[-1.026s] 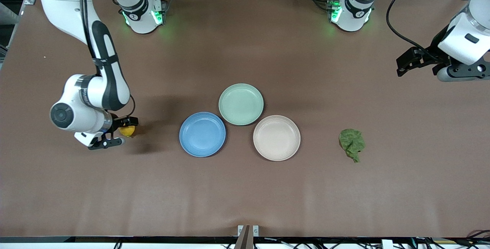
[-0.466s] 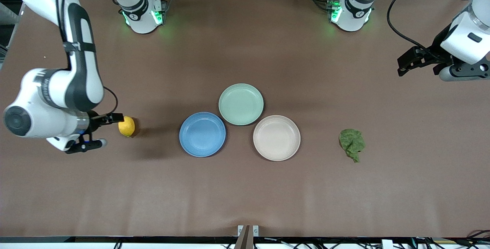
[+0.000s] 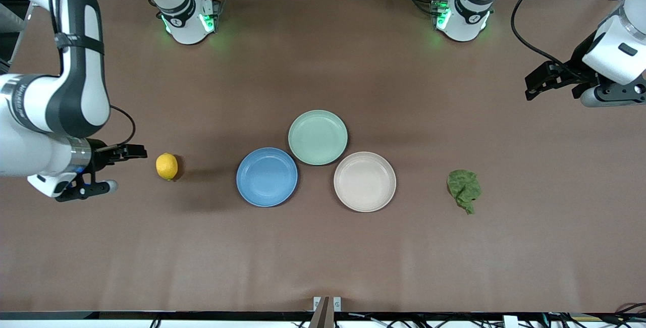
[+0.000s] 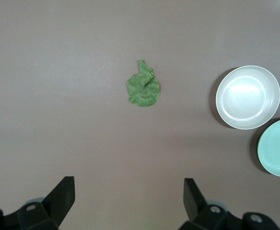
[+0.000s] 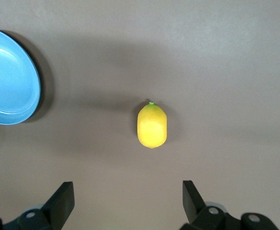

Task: Pick lemon and lettuce from blue and beige plates
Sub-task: 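Lower the lemon onto the table and open the right gripper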

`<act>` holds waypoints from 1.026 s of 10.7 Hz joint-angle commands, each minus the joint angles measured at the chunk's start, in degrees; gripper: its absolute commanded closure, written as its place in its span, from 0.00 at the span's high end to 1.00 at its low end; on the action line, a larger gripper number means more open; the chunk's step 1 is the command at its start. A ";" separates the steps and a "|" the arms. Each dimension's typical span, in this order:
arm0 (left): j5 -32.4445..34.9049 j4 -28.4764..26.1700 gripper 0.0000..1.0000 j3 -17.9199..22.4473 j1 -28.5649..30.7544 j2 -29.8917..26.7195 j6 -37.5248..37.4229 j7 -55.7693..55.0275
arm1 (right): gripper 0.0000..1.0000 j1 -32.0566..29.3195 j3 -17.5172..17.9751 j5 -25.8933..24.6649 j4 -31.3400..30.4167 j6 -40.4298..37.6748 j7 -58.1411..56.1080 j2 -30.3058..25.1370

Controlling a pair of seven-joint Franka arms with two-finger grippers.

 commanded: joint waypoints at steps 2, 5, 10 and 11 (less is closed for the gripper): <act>-1.15 1.01 1.00 -0.11 0.55 0.09 -1.12 1.30 | 1.00 -1.69 0.21 0.58 -0.28 -0.96 -0.37 -3.75; -0.97 1.01 1.00 0.15 0.55 0.09 -1.12 1.39 | 1.00 -11.61 13.54 -6.49 -1.07 -0.61 -0.02 -9.29; -0.71 1.01 1.00 0.07 0.55 0.09 -1.12 1.30 | 1.00 -18.22 21.48 -8.03 -6.59 1.92 5.16 -16.14; -0.62 1.01 1.00 -0.02 0.55 0.09 -1.12 1.39 | 1.00 -19.10 22.79 -8.03 -9.83 4.90 5.16 -18.77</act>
